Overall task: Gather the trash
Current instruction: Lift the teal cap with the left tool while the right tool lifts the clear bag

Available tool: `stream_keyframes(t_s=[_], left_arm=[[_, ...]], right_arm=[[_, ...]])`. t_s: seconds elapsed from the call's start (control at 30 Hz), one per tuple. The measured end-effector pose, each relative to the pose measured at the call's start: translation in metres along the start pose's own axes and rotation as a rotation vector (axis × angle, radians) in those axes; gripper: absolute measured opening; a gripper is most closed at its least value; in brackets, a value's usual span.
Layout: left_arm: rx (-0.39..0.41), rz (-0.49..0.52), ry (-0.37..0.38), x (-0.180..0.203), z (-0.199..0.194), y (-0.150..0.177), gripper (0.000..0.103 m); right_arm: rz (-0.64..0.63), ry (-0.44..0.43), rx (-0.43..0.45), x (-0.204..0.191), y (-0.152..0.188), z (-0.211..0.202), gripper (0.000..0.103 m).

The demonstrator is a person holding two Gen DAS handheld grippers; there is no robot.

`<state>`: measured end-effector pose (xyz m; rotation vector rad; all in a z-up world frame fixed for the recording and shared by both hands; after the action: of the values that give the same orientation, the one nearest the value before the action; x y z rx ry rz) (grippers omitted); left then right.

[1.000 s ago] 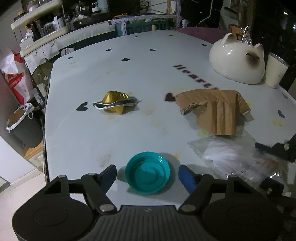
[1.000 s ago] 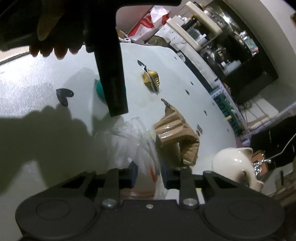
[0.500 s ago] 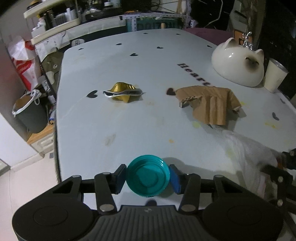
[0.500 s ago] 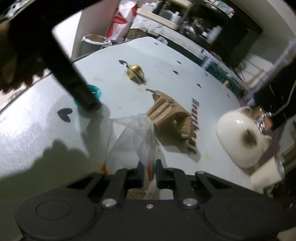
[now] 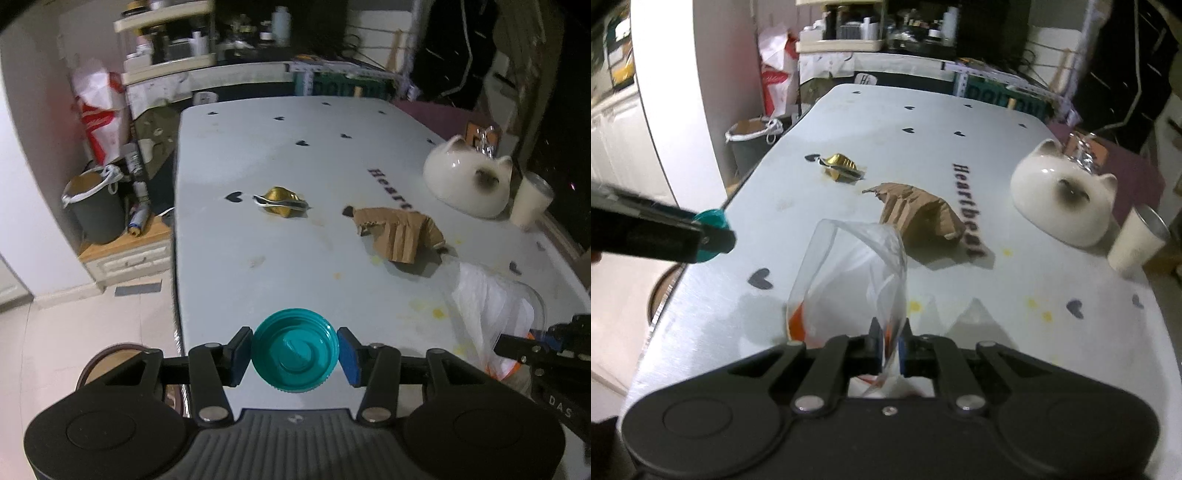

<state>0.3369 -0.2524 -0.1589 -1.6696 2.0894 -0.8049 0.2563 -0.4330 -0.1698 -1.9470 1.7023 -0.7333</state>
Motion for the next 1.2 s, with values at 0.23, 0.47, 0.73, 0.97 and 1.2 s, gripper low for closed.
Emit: stream_keyframes(t_s=[0.23, 0.47, 0.73, 0.97, 1.2], left_arm=[[0.028, -0.051, 0.004, -0.004, -0.044, 0.014, 0.050], [0.049, -0.094, 0.010, -0.008, -0.080, 0.035, 0.050], [0.068, -0.113, -0.040, -0.019, -0.111, 0.056, 0.050], [0.083, -0.158, -0.077, -0.029, -0.130, 0.072, 0.050], [0.097, -0.203, -0.097, -0.042, -0.145, 0.083, 0.050]], right_arm=[[0.096, -0.059, 0.011, -0.003, 0.002, -0.037, 0.008], [0.112, -0.076, 0.045, -0.015, 0.003, -0.072, 0.008], [0.124, -0.112, 0.069, -0.028, 0.008, -0.096, 0.008], [0.098, -0.135, 0.073, -0.041, 0.012, -0.104, 0.008], [0.066, -0.149, 0.081, -0.055, 0.011, -0.110, 0.008]])
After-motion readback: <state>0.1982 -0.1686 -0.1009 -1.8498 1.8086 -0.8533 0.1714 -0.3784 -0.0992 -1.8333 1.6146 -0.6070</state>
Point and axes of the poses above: each gripper's, at about its wrist camera, not at the fingertips, and z roughly the way its jaws point, x to its right, y to its underside, the point moved 5 cm from there along z, roughly the way its jaws point, and after that the axes turned 6 degrees about -z, right-handed, at the moved point
